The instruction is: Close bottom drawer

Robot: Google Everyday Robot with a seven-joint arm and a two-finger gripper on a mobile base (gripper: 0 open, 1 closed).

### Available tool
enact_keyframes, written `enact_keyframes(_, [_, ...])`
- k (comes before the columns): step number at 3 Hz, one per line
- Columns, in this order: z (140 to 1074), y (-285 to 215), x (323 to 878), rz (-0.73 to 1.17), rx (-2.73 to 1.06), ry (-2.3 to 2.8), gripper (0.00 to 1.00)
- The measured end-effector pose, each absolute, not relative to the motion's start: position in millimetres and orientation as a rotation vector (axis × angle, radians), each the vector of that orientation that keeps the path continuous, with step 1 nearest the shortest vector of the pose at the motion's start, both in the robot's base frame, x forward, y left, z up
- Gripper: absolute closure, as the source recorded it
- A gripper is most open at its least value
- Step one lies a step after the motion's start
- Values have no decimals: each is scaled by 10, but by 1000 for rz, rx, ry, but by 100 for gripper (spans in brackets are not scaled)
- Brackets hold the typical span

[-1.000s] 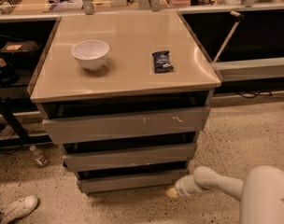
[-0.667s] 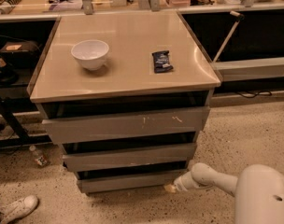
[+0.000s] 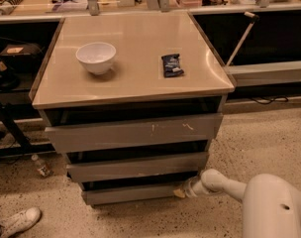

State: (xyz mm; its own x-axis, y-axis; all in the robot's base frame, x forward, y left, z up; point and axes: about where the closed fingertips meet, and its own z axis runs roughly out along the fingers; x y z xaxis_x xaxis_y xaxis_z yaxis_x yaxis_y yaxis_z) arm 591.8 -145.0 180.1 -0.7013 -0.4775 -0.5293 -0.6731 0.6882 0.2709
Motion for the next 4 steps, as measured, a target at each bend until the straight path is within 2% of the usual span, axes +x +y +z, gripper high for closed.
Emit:
enact_keyframes(1, [1803,-1452,5926,633,-892,2479,81])
enact_keyframes(4, [1802,-1451,5925,633,-893,2479,12])
